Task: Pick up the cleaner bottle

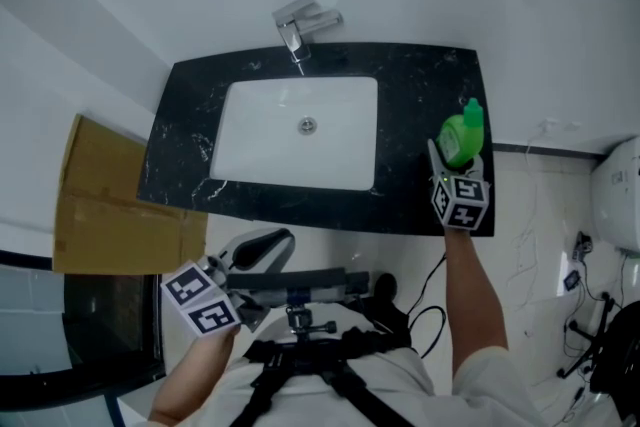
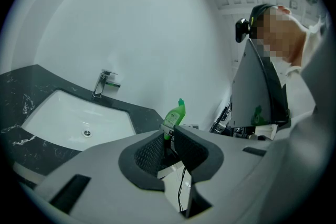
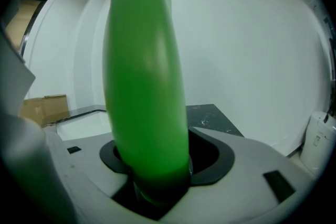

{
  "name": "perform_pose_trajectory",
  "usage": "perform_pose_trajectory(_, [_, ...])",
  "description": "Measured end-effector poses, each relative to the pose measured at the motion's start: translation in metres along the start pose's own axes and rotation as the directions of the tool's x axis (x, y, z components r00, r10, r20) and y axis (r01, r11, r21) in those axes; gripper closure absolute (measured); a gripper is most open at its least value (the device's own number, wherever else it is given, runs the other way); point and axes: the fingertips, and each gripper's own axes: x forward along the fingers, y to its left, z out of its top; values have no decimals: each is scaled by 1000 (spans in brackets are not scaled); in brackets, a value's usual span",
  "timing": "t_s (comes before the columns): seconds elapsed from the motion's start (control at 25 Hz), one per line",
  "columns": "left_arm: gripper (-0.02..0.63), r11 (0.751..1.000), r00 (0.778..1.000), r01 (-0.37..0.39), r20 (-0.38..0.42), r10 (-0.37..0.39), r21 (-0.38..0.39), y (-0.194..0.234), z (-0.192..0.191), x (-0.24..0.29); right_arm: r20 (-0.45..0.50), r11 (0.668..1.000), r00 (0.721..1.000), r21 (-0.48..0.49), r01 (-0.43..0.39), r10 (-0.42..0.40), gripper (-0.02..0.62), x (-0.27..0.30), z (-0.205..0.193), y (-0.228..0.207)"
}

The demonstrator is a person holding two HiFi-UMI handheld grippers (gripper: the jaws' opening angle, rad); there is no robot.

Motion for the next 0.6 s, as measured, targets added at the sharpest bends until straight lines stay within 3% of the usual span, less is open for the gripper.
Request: perform_pose_trajectory(0.6, [555,1000,1000,-1,0,1,-3,-7,-5,1,-6,1000,1000,-1,8,-8,344,2,1,-3])
